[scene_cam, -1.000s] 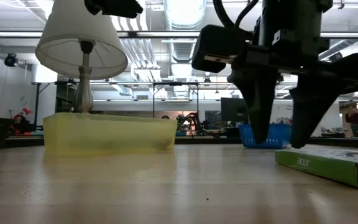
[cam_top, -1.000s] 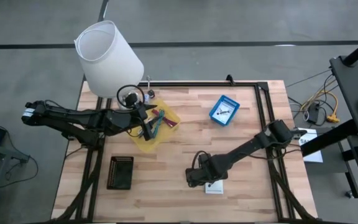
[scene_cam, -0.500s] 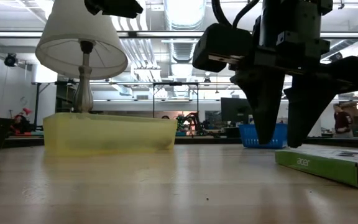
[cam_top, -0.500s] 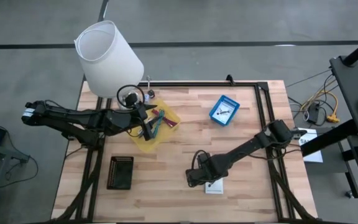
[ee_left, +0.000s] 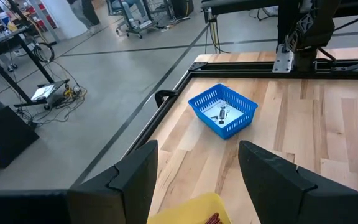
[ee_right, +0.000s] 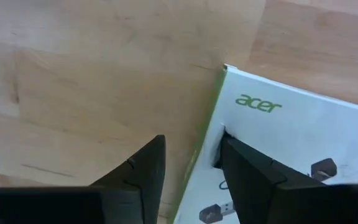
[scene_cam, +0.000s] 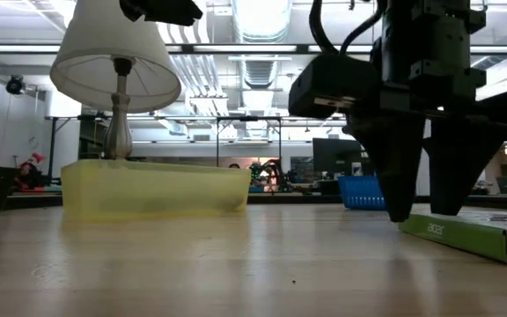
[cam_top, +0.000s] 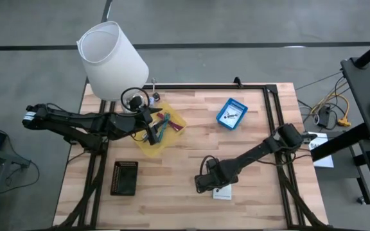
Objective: Pick and place items into bin
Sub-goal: Stack the card reader box on top of the card reader box in the blue bin
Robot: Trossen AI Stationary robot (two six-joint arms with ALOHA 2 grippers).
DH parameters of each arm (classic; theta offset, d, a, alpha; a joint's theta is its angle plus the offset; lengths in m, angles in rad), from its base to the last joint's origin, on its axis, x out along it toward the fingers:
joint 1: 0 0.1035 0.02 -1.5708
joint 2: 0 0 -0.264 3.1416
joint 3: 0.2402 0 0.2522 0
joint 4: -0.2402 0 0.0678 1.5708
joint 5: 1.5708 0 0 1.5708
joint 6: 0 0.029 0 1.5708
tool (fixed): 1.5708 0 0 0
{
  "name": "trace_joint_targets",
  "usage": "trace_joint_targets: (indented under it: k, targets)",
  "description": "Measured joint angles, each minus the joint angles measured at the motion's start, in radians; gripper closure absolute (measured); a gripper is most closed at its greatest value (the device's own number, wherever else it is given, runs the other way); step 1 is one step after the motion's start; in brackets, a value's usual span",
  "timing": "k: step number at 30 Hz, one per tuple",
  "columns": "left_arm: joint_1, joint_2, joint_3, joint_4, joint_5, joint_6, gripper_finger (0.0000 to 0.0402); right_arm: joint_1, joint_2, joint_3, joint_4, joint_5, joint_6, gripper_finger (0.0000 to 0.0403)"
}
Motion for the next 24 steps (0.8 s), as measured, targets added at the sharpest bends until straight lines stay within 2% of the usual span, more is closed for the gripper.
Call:
trace_joint_targets:
  k: [8, 13, 24]
  targets:
    - [0.0, 0.002, 0.0, -0.001, 0.0, 0.0, 0.0194, -0.002, -0.001, -0.018, 0.044, -0.008, -0.005, 0.0277]
    - [0.0, 0.002, 0.0, -0.001, 0.0, 0.0, 0.0194, -0.004, -0.005, -0.058, 0.121, -0.102, -0.029, 0.0294]
    - [0.0, 0.002, 0.0, -0.002, 0.0, 0.0, 0.0194, -0.001, -0.002, -0.067, 0.122, -0.135, -0.15, 0.0377]
